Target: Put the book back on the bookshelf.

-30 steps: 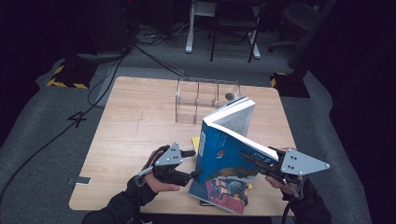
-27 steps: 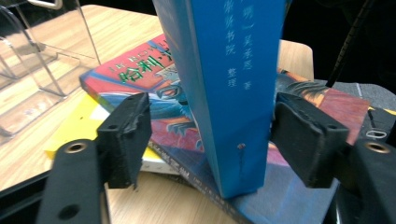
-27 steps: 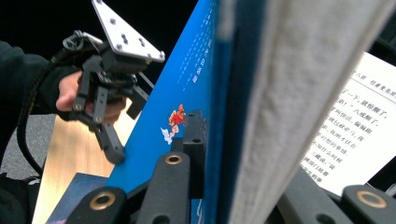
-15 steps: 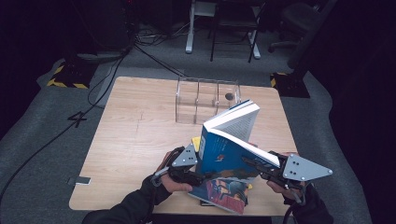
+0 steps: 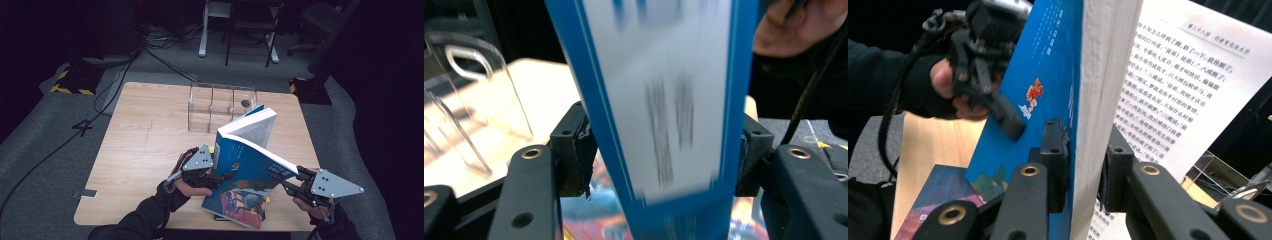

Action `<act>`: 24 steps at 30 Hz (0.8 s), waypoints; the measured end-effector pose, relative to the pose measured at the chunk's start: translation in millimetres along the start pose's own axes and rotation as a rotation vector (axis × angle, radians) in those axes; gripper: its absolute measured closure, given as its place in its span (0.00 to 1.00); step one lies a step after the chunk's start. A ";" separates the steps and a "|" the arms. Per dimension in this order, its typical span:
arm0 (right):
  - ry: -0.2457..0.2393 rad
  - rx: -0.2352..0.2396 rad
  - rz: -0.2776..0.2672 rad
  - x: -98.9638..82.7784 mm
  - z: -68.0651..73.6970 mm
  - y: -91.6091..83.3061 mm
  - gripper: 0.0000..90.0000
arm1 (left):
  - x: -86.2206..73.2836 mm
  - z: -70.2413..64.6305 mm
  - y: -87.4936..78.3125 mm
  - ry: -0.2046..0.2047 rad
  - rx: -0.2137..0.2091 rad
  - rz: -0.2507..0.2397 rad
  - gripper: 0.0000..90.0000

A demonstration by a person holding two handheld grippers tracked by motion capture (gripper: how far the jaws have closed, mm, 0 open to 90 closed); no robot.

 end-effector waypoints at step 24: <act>0.133 -0.108 0.152 -45.9 -22.7 30.5 0.34 | 24.5 -13.9 -4.2 0.131 -0.022 0.012 0.61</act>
Point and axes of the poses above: each handheld gripper's, and its own axes: y roughly forward along the jaws, x roughly out of its top, z roughly to its left, the point moved 10 cm from there along y, roughly forward along the jaws, and after that the axes turned 10 degrees about -x, right-handed, at the moved point
